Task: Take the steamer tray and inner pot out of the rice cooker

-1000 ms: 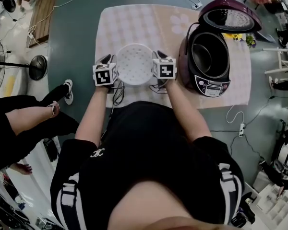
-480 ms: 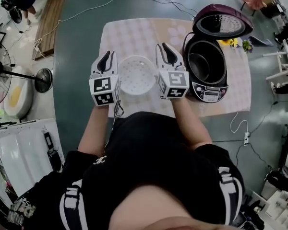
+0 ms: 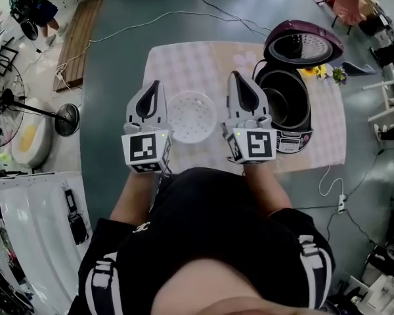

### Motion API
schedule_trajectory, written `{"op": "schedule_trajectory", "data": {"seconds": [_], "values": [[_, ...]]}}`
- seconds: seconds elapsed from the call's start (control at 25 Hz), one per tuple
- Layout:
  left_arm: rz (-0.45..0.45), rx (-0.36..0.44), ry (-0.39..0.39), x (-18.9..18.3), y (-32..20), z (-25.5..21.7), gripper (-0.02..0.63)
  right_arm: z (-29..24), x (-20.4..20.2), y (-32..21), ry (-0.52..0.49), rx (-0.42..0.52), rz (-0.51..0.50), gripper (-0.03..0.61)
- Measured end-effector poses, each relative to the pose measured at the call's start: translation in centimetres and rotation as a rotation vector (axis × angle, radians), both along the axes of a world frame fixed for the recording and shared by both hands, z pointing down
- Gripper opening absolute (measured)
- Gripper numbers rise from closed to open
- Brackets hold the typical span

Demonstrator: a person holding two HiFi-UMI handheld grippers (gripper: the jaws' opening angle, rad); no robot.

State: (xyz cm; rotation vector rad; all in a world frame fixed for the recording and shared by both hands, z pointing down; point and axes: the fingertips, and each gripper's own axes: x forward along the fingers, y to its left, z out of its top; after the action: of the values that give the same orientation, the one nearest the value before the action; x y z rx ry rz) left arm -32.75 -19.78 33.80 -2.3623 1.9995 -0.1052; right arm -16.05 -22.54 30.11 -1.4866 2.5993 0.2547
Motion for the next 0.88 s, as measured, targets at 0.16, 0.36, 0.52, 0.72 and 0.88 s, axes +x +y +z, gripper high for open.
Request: {"op": "schedule_trajectory", "data": {"seconds": [0.16, 0.36, 0.52, 0.72, 0.88], "values": [[0.020, -0.022, -0.013, 0.8, 0.0, 0.2, 0.003, 0.1, 0.4, -0.2, -0.005, -0.014, 0.000, -0.002], [0.033, -0.044, -0.010, 2.1, -0.3, 0.7, 0.003, 0.6, 2.0, -0.4, -0.015, -0.038, 0.015, 0.000], [0.063, -0.054, 0.002, 3.8, -1.0, 1.0, 0.003, 0.6, 3.8, -0.7, -0.012, -0.035, 0.044, -0.002], [0.098, -0.057, -0.002, 8.2, -1.8, 1.0, 0.005, 1.0, 8.6, -0.5, -0.024, -0.043, 0.088, -0.001], [0.103, -0.058, -0.003, 12.4, -1.5, 0.8, 0.003, 1.4, 13.2, -0.2, -0.016, -0.064, 0.100, 0.000]]}}
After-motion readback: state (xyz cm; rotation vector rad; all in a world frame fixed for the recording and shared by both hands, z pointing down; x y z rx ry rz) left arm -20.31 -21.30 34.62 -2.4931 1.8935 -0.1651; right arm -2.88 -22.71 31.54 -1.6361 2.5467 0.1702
